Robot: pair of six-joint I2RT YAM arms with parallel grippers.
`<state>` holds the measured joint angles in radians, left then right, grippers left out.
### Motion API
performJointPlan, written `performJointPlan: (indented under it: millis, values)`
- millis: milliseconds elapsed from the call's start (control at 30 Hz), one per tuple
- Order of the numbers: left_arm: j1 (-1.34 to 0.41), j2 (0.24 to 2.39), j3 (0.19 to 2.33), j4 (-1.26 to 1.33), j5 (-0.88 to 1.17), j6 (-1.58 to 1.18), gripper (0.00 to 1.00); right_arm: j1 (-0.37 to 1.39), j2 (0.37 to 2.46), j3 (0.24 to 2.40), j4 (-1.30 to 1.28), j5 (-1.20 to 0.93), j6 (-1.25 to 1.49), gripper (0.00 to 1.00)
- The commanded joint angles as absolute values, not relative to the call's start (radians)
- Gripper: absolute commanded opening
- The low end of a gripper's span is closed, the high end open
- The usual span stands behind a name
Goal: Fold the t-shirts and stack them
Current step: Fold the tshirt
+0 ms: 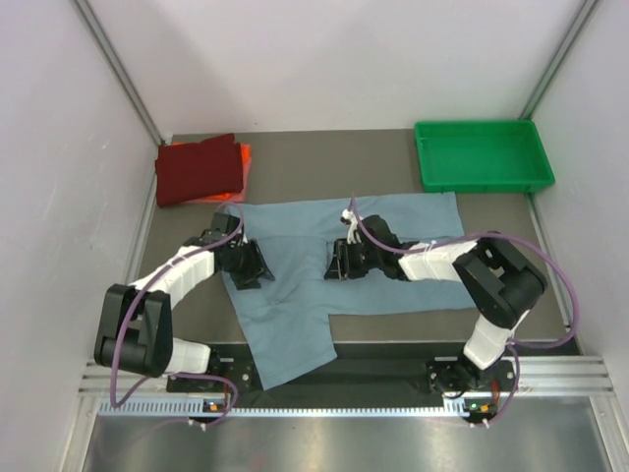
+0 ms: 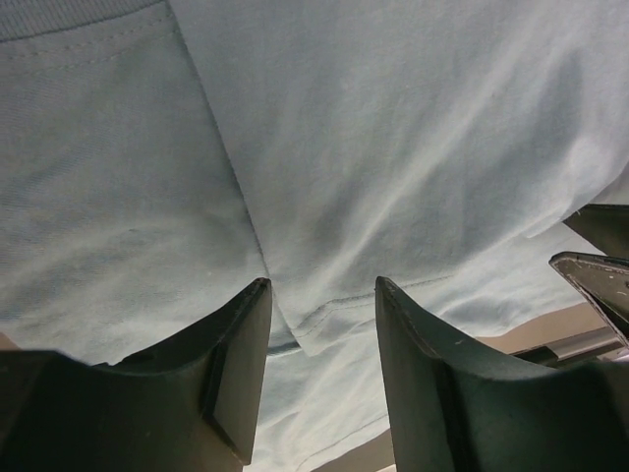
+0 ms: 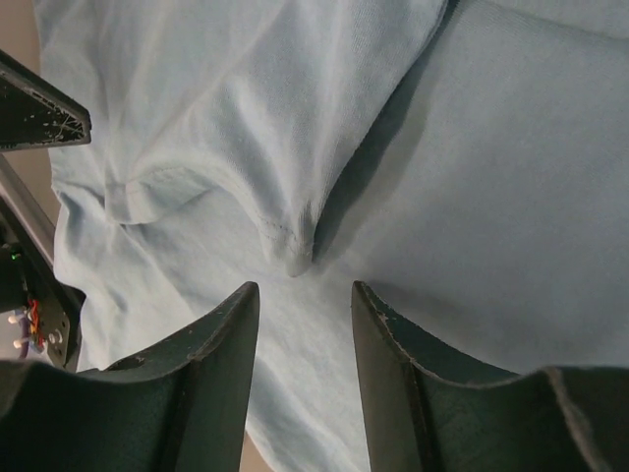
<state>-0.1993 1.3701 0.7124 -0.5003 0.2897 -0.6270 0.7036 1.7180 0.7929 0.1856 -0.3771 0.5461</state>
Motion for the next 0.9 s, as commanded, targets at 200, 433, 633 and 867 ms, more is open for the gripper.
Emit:
performJointPlan:
  millis: [200,433,633,867]
  values:
    - [-0.199,1.333,0.709,-0.486,0.255,-0.647,0.51,0.742,1.784,0.877,0.256,-0.351,0.555,0.42]
    - [-0.198,1.302,0.764,-0.517,0.233,-0.661,0.51,0.747,1.789,0.900,0.199,-0.313,0.554,0.40]
    - [-0.201,1.266,0.735,-0.424,0.316,-0.701,0.51,0.753,1.799,0.908,0.178,-0.310,0.574,0.37]
    - [-0.201,1.351,0.661,-0.287,0.380,-0.735,0.51,0.756,1.805,0.914,0.181,-0.336,0.591,0.34]
